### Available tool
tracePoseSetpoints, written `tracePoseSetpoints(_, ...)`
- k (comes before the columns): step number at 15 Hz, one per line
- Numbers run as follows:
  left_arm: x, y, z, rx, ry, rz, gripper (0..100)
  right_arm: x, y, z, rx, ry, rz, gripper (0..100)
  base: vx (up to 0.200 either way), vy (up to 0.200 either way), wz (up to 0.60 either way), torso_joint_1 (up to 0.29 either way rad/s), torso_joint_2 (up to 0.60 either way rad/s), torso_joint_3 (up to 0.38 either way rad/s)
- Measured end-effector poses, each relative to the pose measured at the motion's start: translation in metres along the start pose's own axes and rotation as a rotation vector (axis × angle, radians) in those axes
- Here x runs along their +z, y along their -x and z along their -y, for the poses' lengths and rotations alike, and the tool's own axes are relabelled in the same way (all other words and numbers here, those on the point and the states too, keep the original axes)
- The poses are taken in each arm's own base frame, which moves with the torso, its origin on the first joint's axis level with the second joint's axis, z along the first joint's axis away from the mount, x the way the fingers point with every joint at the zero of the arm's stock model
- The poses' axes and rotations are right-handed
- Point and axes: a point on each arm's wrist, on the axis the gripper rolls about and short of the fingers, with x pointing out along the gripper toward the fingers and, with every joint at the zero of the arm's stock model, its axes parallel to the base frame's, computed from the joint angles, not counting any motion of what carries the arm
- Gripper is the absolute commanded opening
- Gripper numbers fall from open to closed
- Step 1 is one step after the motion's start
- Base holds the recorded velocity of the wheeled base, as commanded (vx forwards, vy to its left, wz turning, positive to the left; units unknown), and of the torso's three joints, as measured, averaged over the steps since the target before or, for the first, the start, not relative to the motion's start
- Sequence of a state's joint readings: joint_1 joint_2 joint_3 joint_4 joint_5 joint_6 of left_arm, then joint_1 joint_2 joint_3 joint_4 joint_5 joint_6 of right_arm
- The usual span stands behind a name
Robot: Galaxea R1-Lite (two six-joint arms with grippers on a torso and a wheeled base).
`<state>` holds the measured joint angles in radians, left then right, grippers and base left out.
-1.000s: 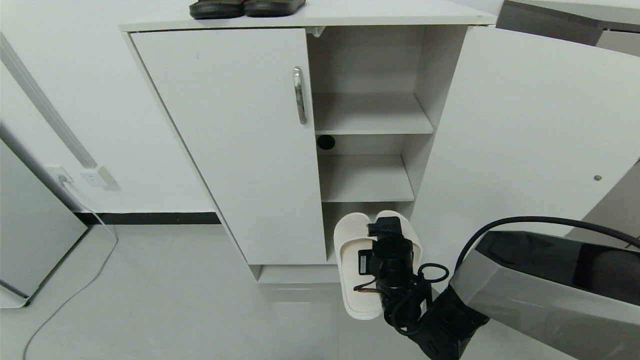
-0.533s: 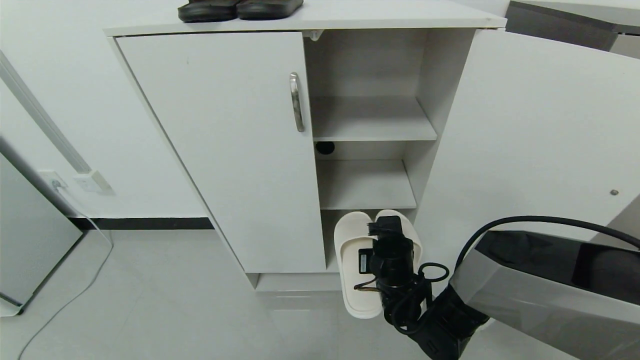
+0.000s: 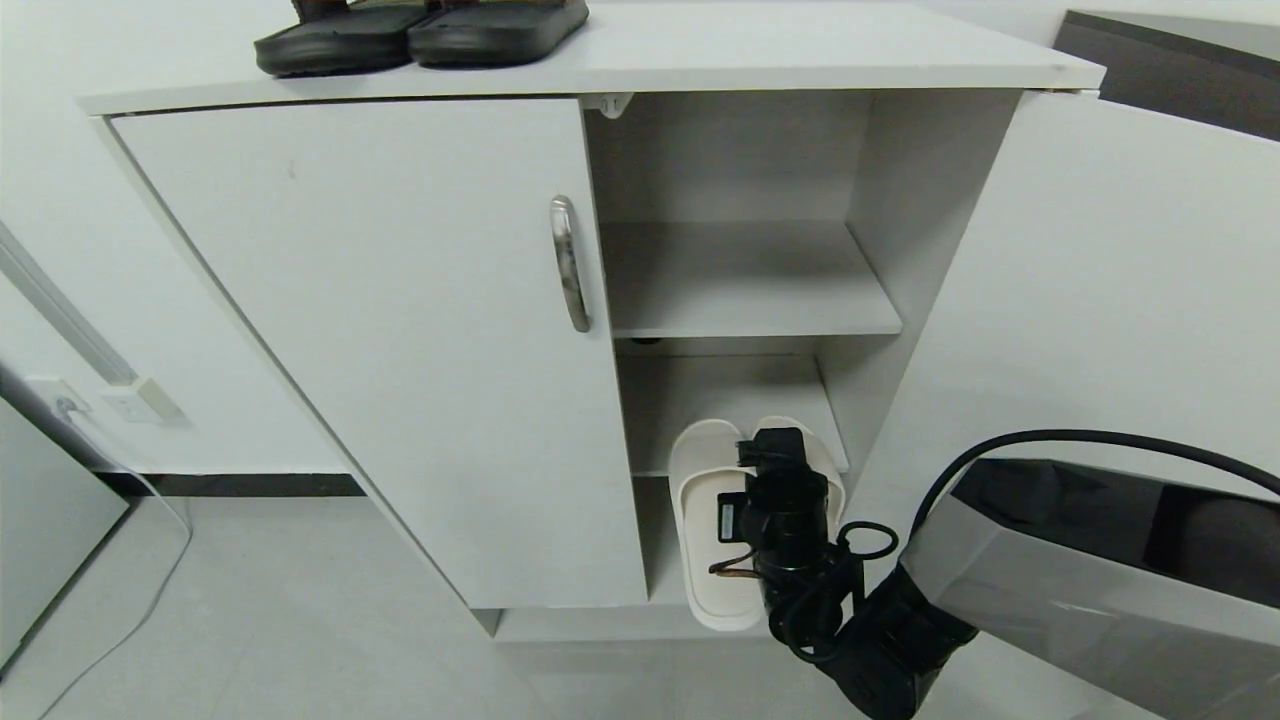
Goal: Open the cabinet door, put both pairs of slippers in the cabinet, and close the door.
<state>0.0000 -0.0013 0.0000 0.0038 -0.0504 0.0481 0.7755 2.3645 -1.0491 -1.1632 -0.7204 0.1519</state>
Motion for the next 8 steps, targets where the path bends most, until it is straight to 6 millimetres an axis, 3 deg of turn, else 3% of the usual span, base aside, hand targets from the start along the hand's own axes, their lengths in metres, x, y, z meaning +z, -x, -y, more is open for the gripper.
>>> tracePoseSetpoints(8, 0.000, 0.000, 0.000, 0.000, 0.002, 0.000, 0, 0.000, -0.037, 0.002, -0.003, -0.028, 0.023, 0, 0.000, 0.000, 0.00, 0.000, 0.00, 0.000)
